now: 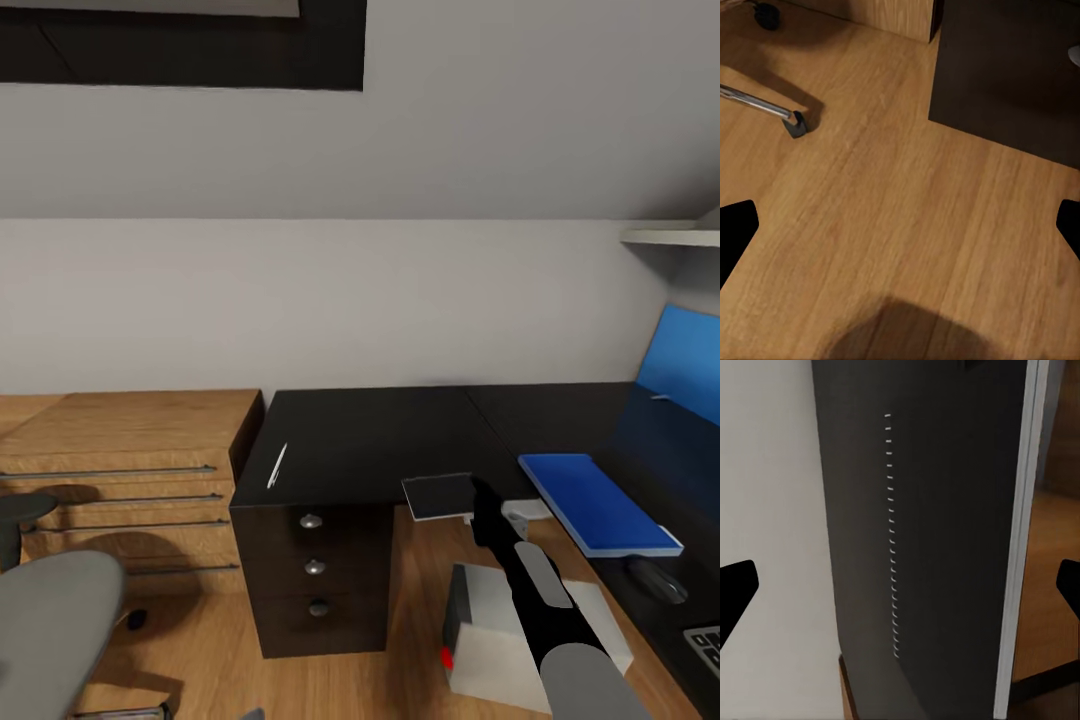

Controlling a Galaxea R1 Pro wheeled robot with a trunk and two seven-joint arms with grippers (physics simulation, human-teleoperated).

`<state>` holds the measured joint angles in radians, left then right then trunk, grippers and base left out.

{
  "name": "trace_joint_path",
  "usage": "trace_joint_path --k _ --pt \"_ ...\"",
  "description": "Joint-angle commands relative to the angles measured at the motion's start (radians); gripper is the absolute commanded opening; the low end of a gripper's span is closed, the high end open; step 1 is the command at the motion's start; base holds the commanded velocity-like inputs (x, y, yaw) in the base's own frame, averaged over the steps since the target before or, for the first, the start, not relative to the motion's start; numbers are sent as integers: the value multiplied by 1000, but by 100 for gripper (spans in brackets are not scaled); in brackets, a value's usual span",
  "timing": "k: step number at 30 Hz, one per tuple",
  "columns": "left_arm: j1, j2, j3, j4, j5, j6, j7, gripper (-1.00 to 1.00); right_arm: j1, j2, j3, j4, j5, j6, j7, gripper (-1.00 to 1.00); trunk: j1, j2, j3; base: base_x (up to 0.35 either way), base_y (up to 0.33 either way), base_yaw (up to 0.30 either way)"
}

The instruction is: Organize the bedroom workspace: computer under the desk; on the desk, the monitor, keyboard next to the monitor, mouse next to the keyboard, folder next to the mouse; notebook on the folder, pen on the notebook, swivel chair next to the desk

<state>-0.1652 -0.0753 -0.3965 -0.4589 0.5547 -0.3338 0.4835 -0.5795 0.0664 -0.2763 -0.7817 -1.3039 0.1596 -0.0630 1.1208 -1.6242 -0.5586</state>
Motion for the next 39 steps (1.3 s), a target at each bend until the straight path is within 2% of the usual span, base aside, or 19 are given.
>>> trace_joint_path --k 1,14,20,39 --pt "-1 1 -9 0 10 -6 6 100 -1 1 -5 -2 -8 6 -6 100 4 -8 -4 0 0 0" --pt "-1 2 -9 0 9 -6 8 100 -1 3 0 0 -8 6 -6 100 54 -99 -45 0 0 0" --pt "-1 1 -9 0 8 -7 9 100 -2 3 19 16 -5 5 -5 100 77 -141 -64 0 0 0" --pt "-1 3 -9 0 7 -8 4 100 -3 2 25 33 -2 5 -4 100 77 -141 -64 14 0 0"
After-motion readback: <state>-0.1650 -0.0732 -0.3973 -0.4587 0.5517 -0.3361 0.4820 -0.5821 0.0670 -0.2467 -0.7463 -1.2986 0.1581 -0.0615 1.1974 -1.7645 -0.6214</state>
